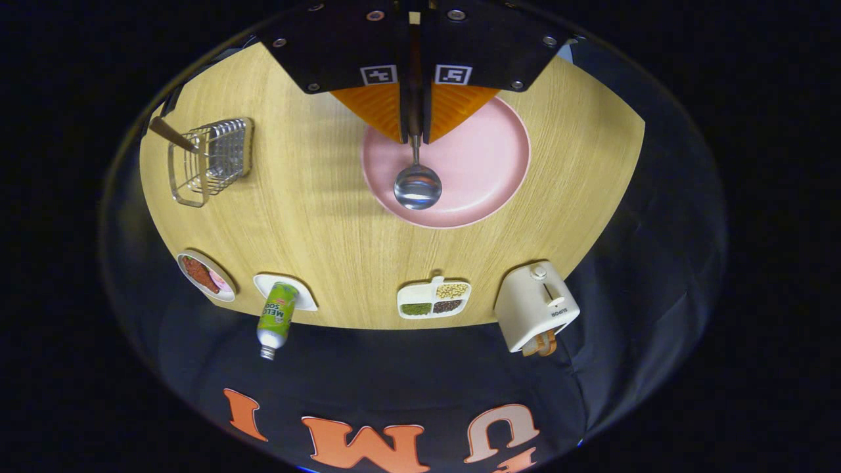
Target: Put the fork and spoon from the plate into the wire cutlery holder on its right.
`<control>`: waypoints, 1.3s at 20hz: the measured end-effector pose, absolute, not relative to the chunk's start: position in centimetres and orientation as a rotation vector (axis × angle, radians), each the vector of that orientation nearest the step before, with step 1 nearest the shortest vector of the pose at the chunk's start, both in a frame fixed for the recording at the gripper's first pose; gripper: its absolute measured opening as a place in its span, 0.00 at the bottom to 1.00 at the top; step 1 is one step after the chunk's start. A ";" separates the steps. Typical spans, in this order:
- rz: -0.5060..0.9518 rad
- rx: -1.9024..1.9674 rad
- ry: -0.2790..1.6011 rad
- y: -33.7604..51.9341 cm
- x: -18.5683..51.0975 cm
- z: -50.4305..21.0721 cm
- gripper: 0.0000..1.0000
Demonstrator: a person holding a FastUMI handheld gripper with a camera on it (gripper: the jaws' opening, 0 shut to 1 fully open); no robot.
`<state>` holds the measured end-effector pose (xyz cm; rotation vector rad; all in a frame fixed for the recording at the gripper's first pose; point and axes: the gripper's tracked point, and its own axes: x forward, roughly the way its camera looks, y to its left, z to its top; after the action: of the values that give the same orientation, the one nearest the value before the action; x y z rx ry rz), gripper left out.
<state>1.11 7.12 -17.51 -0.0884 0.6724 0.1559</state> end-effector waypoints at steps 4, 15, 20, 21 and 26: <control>0.125 -0.058 0.690 3.1 0.2 -15.2 0.07; 0.015 -0.063 0.755 -7.1 -1.8 -11.1 0.07; -0.020 -0.034 0.835 -10.1 -2.1 -11.2 0.07; -0.029 -0.036 0.851 -10.9 -1.9 -11.3 0.07; -0.061 -0.047 0.940 -13.3 -1.1 -12.3 0.07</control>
<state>-1.07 -13.34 -12.35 -0.0468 0.9402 -0.0608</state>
